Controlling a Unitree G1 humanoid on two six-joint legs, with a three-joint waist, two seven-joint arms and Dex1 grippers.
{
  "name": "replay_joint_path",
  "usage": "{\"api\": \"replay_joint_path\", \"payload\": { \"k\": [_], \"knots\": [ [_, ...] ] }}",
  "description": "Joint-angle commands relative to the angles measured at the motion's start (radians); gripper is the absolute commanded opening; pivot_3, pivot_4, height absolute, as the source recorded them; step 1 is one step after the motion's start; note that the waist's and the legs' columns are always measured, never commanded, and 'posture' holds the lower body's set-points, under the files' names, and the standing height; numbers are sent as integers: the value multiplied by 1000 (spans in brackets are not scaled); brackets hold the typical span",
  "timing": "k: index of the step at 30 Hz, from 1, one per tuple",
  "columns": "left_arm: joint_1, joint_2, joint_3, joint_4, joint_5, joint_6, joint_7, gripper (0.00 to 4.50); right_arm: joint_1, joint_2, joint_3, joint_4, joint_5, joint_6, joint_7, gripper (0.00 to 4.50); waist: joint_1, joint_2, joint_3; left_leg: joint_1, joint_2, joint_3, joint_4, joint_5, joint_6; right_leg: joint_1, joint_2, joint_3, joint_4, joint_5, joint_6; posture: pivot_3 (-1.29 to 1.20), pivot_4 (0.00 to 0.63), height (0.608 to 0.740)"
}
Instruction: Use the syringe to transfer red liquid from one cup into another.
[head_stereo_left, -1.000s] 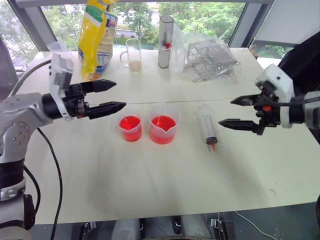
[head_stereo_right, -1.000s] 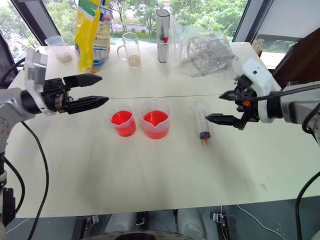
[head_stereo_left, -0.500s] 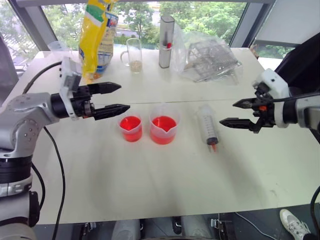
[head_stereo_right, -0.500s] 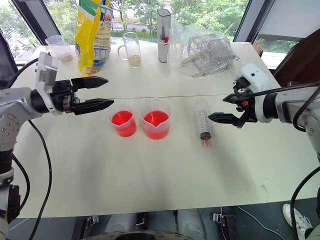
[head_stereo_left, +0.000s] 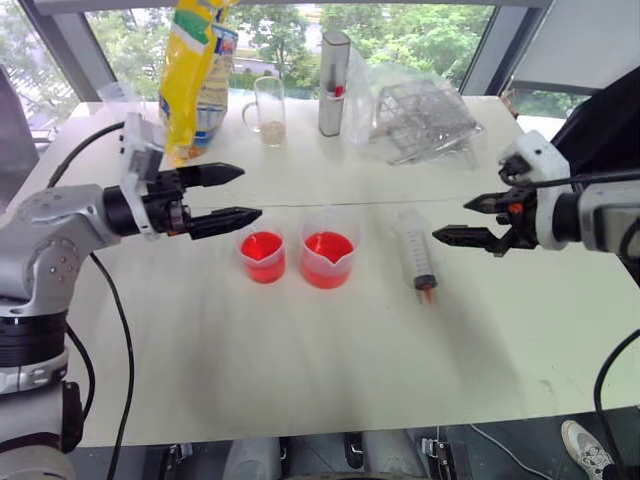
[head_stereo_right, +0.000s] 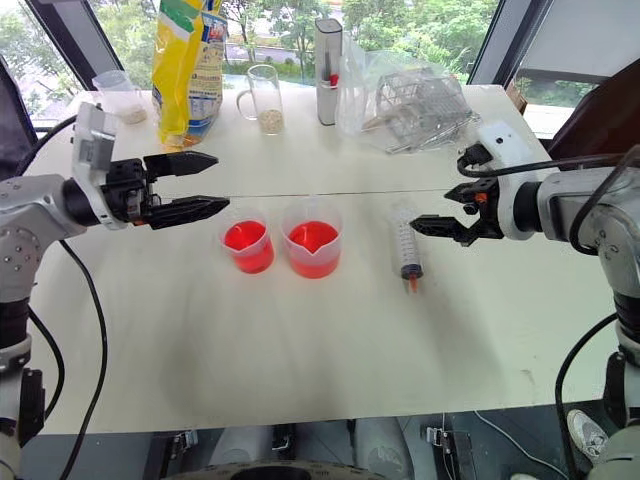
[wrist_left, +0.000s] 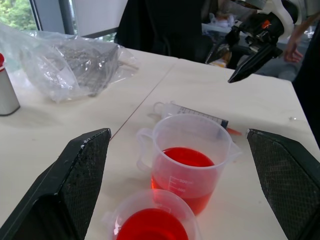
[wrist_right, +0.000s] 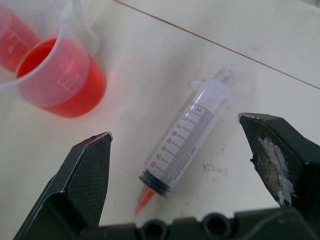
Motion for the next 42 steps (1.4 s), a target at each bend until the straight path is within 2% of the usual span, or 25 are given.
{"api": "replay_joint_path", "payload": {
  "k": [1, 4, 10, 15, 32, 35, 39, 40, 42],
  "knots": [
    [-19, 3, 28, -25, -20, 3, 7, 4500, -106, 73, 8, 79, -24, 110, -70, 4417, -1, 0, 0, 0, 0, 0, 0, 0, 0, 0, 0, 0, 0, 0, 0, 0, 150, 740],
    [0, -1, 12, -38, -13, 0, 4, 4500, -184, 149, 30, 188, -31, 199, -140, 4417, -3, 0, 0, 0, 0, 0, 0, 0, 0, 0, 0, 0, 1, 0, 0, 0, 150, 740],
    [28, -12, 1, -82, -20, 13, 14, 4500, -273, 304, 83, 483, -64, 211, -316, 4417, -3, 0, 0, 0, -1, 1, 0, 0, 0, 0, 0, 0, 1, 0, 0, 0, 150, 740],
    [57, -4, 15, -122, -34, 20, 17, 4500, -316, 387, 133, 585, -103, 211, -394, 4417, -3, 0, 0, -1, -1, 1, 0, 0, 0, -1, 0, 0, 2, 1, 1, 0, 150, 740],
    [115, -27, 20, -209, -21, -16, 73, 4500, -297, 443, 323, 698, -263, 118, -306, 4417, -6, 0, 0, -1, -1, 0, 0, 0, 0, -2, 1, 0, 2, 1, 1, 0, 150, 740],
    [123, -31, 22, -212, -19, -26, 83, 4500, -293, 457, 345, 716, -288, 99, -290, 3555, -8, -1, -1, 0, -1, 0, 0, 0, 0, -1, 1, 0, 2, 1, 1, 0, 150, 740],
    [119, -24, 24, -204, -20, -34, 83, 4500, -293, 467, 346, 718, -309, 91, -268, 1662, -9, -1, -1, 1, -1, 0, 0, 0, 0, 0, 1, 0, 2, 1, 1, 0, 150, 740],
    [115, -22, 24, -201, -22, -33, 83, 4500, -293, 469, 337, 714, -313, 92, -268, 1423, -9, -1, -1, 1, -1, 0, 0, 0, 0, 1, 1, 0, 2, 1, 1, 0, 150, 740],
    [107, -19, 25, -194, -23, -31, 81, 4500, -290, 468, 307, 693, -317, 103, -271, 1420, -9, -1, -1, 2, 0, 0, 0, 0, -1, 1, 1, 0, 2, 1, 1, 0, 150, 740]
  ]
}}
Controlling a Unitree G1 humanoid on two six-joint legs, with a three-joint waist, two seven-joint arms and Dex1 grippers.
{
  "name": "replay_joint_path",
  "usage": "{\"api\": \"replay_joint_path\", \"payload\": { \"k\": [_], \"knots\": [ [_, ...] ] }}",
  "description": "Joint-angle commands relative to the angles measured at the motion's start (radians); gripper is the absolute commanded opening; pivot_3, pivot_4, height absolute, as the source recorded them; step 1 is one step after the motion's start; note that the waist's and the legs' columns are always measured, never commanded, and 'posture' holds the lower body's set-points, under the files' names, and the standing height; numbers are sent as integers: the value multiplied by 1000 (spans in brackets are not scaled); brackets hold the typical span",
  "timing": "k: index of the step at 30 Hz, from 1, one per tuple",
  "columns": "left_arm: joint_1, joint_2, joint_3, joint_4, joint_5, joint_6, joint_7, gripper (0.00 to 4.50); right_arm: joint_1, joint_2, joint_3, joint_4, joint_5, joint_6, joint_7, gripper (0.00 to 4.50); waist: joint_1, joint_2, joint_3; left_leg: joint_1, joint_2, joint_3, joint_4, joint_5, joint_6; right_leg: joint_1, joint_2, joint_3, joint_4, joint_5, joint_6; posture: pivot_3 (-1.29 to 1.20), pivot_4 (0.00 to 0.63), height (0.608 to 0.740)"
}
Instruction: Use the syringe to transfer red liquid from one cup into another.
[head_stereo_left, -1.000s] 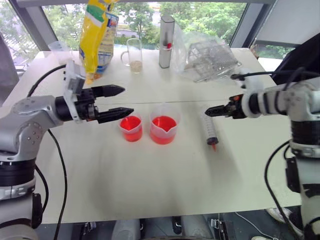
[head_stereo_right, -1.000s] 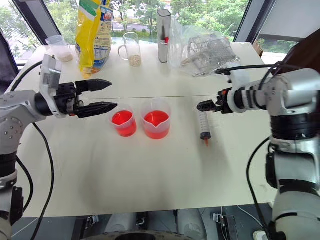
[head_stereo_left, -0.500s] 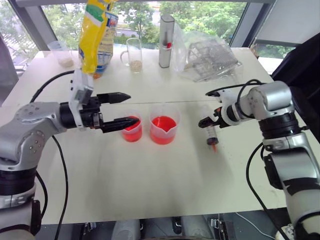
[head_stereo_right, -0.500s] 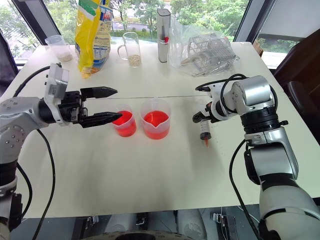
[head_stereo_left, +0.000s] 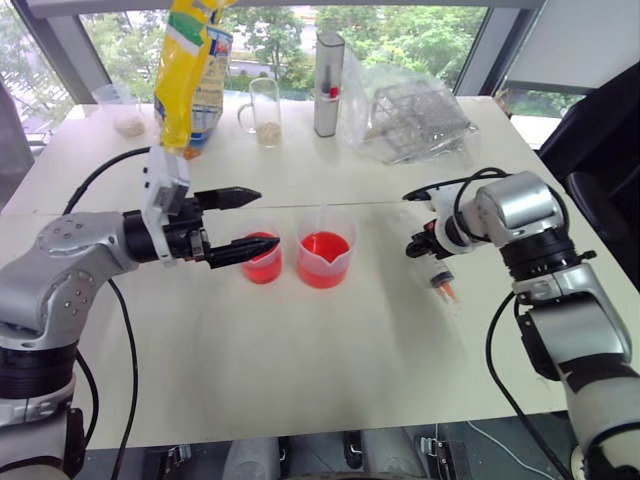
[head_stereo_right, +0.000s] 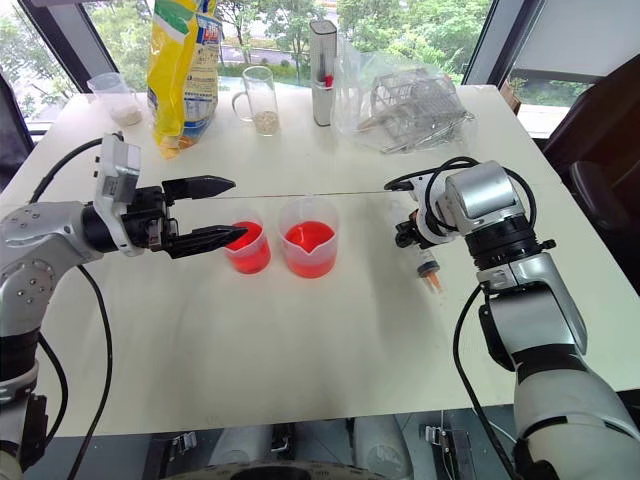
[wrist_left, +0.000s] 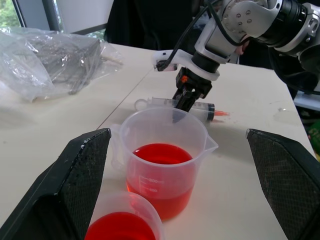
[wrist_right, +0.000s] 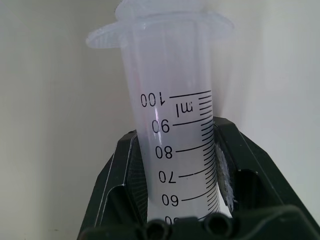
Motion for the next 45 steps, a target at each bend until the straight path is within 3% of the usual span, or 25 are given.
{"api": "replay_joint_path", "payload": {
  "k": [1, 5, 9, 12, 18, 22, 27, 36, 45],
  "knots": [
    [-27, 15, 31, -7, -5, -19, -2, 4500, 0, 9, -46, -35, -1, 20, 7, 1420, 0, 0, 0, 0, 0, 0, 0, 0, 0, 0, 0, 0, 0, 0, 0, 0, 150, 740],
    [-59, 21, 22, 28, 4, -21, -18, 4500, 28, -66, -95, -221, 17, -60, 57, 1420, 4, 0, 0, -1, 0, 0, 0, 0, 0, -1, 0, 0, 0, 0, 0, 0, 150, 740],
    [-107, 32, 9, 83, 16, -31, -48, 4500, 28, -80, -280, -411, 81, -176, 99, 1420, 7, 1, 1, -3, 0, 0, 0, 0, 0, -3, -1, 0, 0, 0, 0, 0, 150, 740],
    [-151, 37, 0, 131, 29, -39, -77, 4500, 34, -37, -441, -572, 144, -322, 109, 1420, 8, 1, 1, -3, 0, 0, -1, 0, 0, -3, 0, 0, 0, 1, 2, 0, 150, 740],
    [-255, 27, -31, 227, 47, -43, -135, 4500, 119, 101, -583, -794, 341, -489, 166, 1420, 7, 0, 0, -2, 0, 0, -1, 0, 0, -2, 0, -1, -1, 1, 2, 0, 150, 740],
    [-324, 20, -49, 281, 49, -31, -168, 4500, 184, 231, -545, -834, 395, -623, 178, 1420, 6, 1, 0, -2, 0, 0, 0, 0, 0, -1, 0, -1, 0, 1, 2, 0, 150, 740],
    [-373, 20, -67, 309, 59, -24, -202, 4500, 271, 324, -391, -759, 268, -845, 201, 1420, 5, 1, 0, -1, -1, 0, 0, 0, 0, -1, 0, -1, 0, 1, 2, 0, 150, 740],
    [-480, -30, -98, 355, 65, -12, -224, 4500, 469, 374, -206, -580, 73, -1184, 274, 1420, 9, 1, 0, -1, -1, -1, 0, 0, 0, 0, 0, -1, 0, 1, 2, 0, 150, 740],
    [-524, -71, -120, 382, 78, -6, -228, 4500, 554, 388, -165, -521, 3, -1305, 270, 1420, 3, 1, 0, -1, 0, -1, 0, 1, -2, -1, 2, -1, 1, 1, 2, 0, 150, 740]
  ]
}}
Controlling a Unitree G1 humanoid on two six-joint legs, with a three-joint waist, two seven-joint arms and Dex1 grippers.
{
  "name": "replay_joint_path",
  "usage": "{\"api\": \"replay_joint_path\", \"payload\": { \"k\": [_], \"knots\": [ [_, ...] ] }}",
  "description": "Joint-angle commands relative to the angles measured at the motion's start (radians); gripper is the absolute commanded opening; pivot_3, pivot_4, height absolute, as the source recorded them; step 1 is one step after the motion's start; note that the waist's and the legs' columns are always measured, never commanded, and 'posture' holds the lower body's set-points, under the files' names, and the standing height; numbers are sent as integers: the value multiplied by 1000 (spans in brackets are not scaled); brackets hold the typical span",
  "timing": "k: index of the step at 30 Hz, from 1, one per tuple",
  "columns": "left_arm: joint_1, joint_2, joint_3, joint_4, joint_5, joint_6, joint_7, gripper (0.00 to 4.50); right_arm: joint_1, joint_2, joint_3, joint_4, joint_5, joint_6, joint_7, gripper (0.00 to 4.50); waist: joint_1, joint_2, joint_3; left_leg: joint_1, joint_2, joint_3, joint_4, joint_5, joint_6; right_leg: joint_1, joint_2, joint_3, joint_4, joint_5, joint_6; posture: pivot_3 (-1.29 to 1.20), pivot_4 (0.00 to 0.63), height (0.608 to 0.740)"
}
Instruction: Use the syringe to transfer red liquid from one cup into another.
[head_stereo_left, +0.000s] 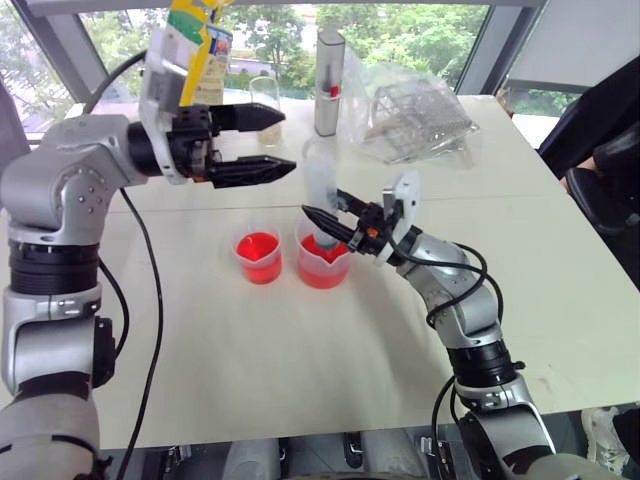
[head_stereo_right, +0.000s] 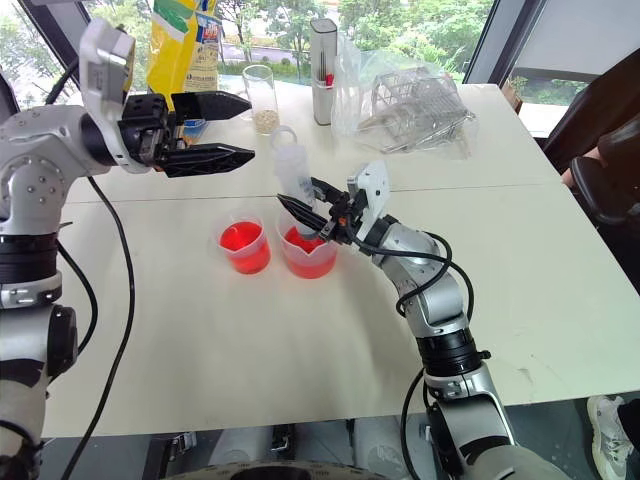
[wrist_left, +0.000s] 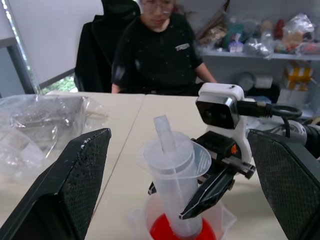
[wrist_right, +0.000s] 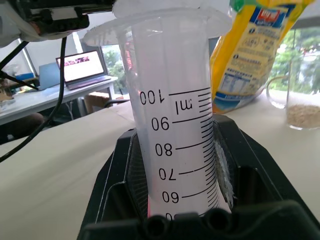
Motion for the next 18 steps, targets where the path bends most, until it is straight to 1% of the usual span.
{"api": "replay_joint_path", "payload": {
  "k": [1, 8, 14, 18],
  "knots": [
    [-24, -4, 2, -6, 9, -4, -7, 4500, 8, 13, 14, -9, -20, -49, -3, 1420, 0, 0, 0, 0, 0, 0, 0, 0, 0, 0, 0, 0, 0, 0, 0, 0, 150, 740],
    [-19, -28, -24, 15, 45, -19, -18, 4500, 22, 15, 31, 9, -49, -83, -9, 1420, 2, 0, 0, 0, 0, 0, 0, 0, 0, 0, -1, 0, 1, 0, 0, 0, 150, 740],
    [-10, -46, -52, 15, 81, -33, -31, 4500, 31, 5, 36, 4, -56, -86, -5, 1420, 3, 0, 0, 0, 0, 0, 0, 0, 0, 0, -1, 0, 1, 0, 0, 0, 150, 740],
    [-10, -66, -49, 21, 82, -31, -21, 4500, 38, -4, 42, 2, -62, -79, 4, 1420, 3, 0, 0, 0, 0, 0, 0, 0, 0, 0, -1, 0, 1, 0, 0, 0, 150, 740]
  ]
}}
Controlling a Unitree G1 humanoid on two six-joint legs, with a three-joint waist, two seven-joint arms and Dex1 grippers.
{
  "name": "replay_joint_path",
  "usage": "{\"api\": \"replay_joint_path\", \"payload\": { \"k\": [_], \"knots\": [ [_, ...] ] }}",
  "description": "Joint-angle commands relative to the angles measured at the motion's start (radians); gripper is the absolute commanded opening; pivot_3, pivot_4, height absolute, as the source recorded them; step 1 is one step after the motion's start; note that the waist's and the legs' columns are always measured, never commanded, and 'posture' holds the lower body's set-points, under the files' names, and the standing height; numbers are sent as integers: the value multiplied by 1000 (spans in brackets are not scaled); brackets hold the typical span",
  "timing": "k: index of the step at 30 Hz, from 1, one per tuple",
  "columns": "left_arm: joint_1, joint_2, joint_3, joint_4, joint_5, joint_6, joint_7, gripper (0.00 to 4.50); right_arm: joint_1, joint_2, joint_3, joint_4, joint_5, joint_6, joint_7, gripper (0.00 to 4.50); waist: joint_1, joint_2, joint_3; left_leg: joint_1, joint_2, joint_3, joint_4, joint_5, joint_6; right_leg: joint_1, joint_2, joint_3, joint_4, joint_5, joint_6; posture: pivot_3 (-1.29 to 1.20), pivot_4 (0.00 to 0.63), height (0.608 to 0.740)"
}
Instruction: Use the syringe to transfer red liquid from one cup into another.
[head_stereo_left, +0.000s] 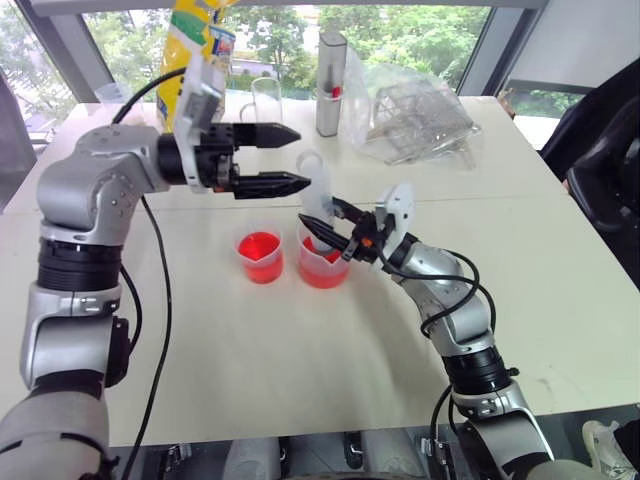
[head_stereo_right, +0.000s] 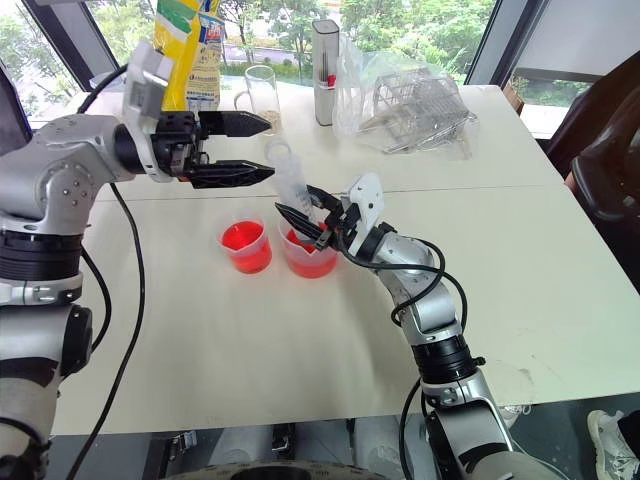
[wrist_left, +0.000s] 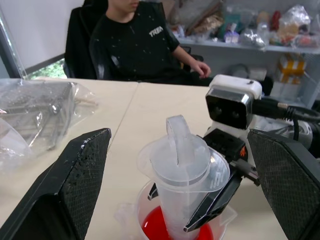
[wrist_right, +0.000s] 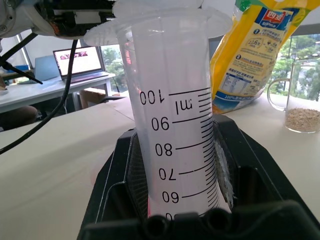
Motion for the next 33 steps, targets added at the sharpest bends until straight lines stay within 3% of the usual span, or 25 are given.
{"api": "replay_joint_path", "payload": {
  "k": [1, 8, 9, 13, 18, 33],
  "knots": [
    [-12, -13, 17, -9, -4, -10, 6, 4500, 15, -13, 9, -18, -5, 0, 12, 1420, 0, 0, 0, 0, 0, 0, 0, 0, 0, 0, 0, 0, 0, 0, 0, 0, 150, 740],
    [-12, -31, 22, -15, -12, 11, 11, 4500, 18, -17, 15, -19, -8, 3, 16, 1420, -1, 0, 0, 1, 0, 0, 0, 0, 0, 1, 0, 0, 1, 0, 0, 0, 150, 740],
    [-12, -32, 23, -15, -13, 15, 12, 4240, 17, -18, 16, -18, -8, 3, 16, 1420, -1, 0, 0, 1, 0, 0, 0, 0, 0, 1, 0, 0, 2, 0, 0, 0, 150, 740],
    [-2, -30, 19, -22, -9, 23, 10, 2652, 9, -19, 14, -16, -8, 7, 15, 1420, -1, 0, 0, 2, 0, 0, 1, 0, 0, 1, 0, 0, 4, 0, 0, 0, 150, 740],
    [2, -30, 17, -29, -8, 28, 10, 25, -1, -22, 11, -21, -4, 15, 16, 1420, -1, 0, 0, 3, 0, 0, 1, 0, -1, 1, 0, 1, 6, 0, 0, 0, 150, 740],
    [-38, -13, 38, -12, 4, 5, 13, 25, -15, -46, 44, -57, 19, 159, 52, 1420, 0, 0, 0, 3, 0, 0, 1, 1, -1, 0, 0, 1, 7, 0, 0, 0, 150, 740]
  ]
}}
